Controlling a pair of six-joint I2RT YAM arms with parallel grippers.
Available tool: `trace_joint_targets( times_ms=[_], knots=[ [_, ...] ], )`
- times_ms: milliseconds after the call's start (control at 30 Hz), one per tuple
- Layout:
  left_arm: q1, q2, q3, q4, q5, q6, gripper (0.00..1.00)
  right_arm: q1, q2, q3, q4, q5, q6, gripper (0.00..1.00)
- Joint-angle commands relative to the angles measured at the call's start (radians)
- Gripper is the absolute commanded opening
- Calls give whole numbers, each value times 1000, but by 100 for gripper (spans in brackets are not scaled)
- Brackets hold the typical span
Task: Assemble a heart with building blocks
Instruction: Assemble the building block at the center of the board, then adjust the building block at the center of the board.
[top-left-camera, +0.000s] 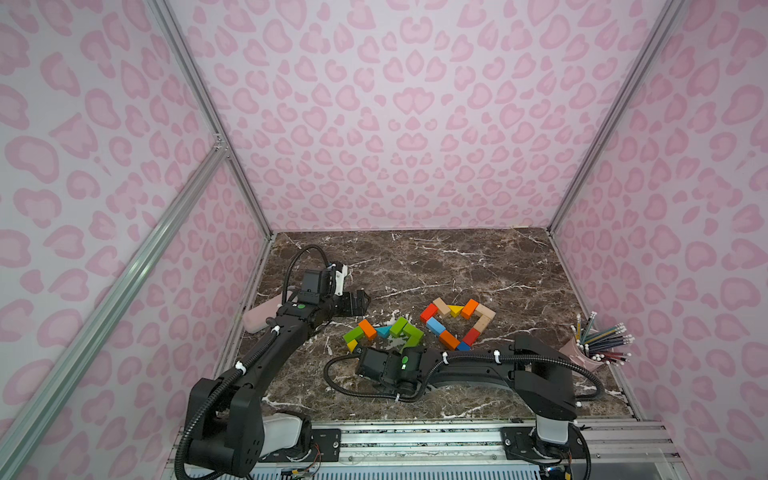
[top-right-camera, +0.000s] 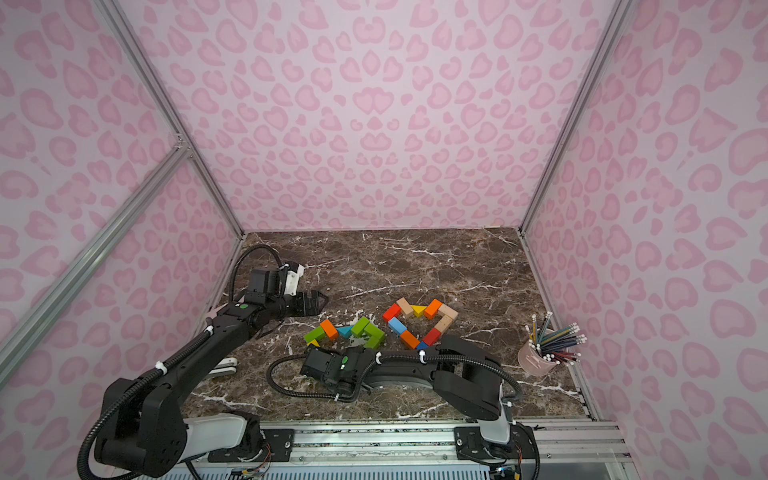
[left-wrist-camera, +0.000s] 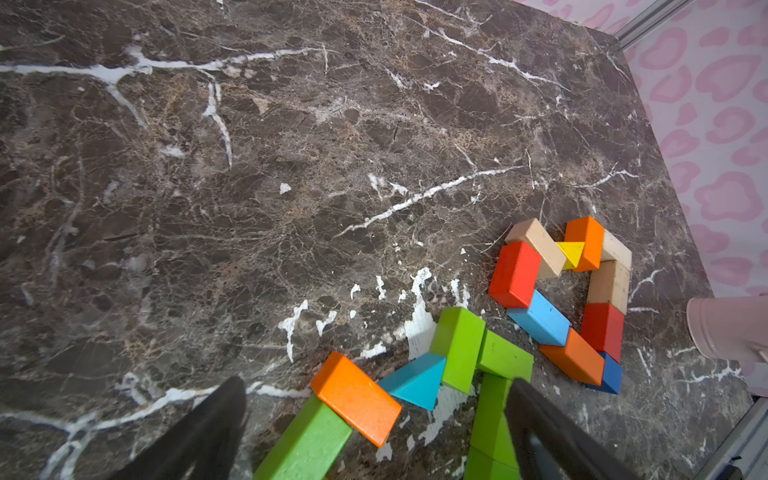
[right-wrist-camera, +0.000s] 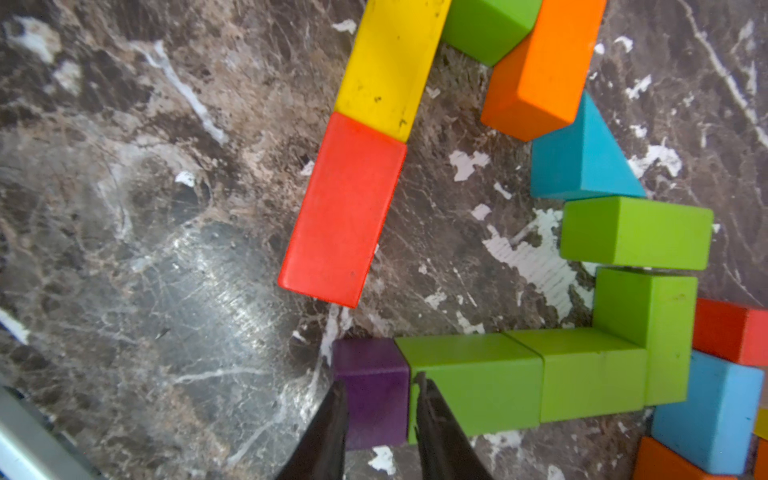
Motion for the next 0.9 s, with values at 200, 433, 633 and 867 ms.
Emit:
trace_joint_targets(
  times_ms=[200, 433, 633, 867],
  knots=[
    [10, 4, -7, 47, 1, -28, 96, -2, -13, 79, 46, -94, -1, 36],
    [25, 66, -13, 8, -24, -43, 85, -1, 80, 200, 27, -77, 53, 42],
    [32, 128, -14, 1, -1, -51, 81, -5, 118, 227, 28, -55, 133, 44],
    [33, 201, -24, -11, 2, -63, 77, -22, 98, 169, 64, -72, 162, 45]
  ],
)
